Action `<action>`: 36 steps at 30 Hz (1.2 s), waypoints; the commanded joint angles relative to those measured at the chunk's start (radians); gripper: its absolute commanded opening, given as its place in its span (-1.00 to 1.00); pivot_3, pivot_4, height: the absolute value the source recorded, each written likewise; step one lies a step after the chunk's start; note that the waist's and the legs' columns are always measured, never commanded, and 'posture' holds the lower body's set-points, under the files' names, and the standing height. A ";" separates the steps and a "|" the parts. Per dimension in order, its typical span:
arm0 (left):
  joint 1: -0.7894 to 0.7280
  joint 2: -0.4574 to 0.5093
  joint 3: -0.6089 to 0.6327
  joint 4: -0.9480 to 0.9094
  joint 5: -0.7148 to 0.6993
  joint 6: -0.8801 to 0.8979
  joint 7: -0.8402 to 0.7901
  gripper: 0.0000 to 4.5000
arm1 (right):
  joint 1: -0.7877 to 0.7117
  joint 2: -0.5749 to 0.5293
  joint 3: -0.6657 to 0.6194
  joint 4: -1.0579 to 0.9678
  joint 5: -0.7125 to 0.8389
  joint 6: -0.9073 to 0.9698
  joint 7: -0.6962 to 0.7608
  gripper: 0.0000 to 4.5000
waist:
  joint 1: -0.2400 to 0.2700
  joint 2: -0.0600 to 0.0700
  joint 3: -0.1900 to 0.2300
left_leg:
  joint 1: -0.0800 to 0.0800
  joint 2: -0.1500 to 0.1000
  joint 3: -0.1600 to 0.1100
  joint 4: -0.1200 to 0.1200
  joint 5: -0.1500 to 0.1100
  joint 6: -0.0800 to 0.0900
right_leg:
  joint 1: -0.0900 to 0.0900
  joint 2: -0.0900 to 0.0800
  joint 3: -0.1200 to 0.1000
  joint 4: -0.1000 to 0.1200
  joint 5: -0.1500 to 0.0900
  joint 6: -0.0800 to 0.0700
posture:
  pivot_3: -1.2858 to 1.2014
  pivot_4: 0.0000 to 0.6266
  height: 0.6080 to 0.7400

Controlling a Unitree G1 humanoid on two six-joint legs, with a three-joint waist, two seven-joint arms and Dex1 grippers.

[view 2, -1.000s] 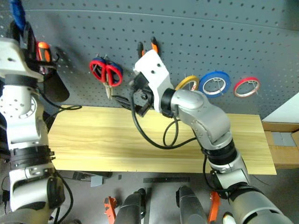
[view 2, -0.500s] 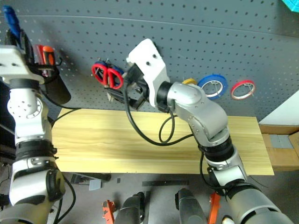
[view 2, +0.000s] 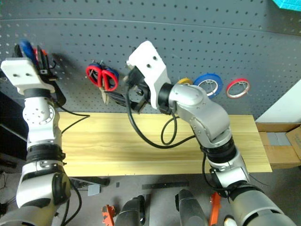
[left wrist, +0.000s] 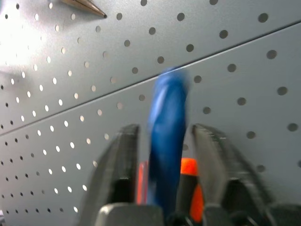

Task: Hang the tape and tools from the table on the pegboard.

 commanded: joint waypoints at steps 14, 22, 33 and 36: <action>-0.030 0.005 -0.064 -0.419 -0.081 0.122 -0.121 0.83 | -0.021 -0.041 -0.070 -0.044 0.032 -0.038 0.057 1.00 | 0.000 -0.003 -0.030 | 0.000 -0.001 -0.001 0.001 0.000 0.000 | 0.001 0.000 0.000 0.001 0.000 0.000 | -0.10 -0.57 1.00; 0.151 -0.019 -0.214 -0.780 -0.400 0.640 -0.441 0.83 | 0.155 -0.179 -0.160 -0.168 0.146 0.016 0.125 1.00 | 0.000 0.010 -0.066 | 0.005 -0.001 0.000 0.000 0.000 0.000 | 0.006 0.001 0.002 0.000 0.000 0.000 | -0.05 -0.65 1.00; 0.490 -0.146 -0.221 -0.944 -0.364 0.936 -0.307 0.83 | 0.580 -0.253 -0.146 -0.223 0.006 -0.149 0.007 1.00 | 0.005 0.015 -0.091 | 0.017 0.000 -0.001 0.002 0.000 0.001 | 0.017 0.005 0.004 0.002 0.000 0.001 | -0.04 -0.75 1.00; 0.560 -0.160 -0.214 -0.897 -0.331 0.911 -0.295 0.83 | 0.682 -0.215 -0.153 -0.146 -0.100 -0.297 -0.080 1.00 | 0.006 0.015 -0.106 | 0.022 0.000 0.001 0.000 0.000 0.001 | 0.021 0.005 0.006 0.000 0.000 0.001 | -0.04 -0.79 1.00</action>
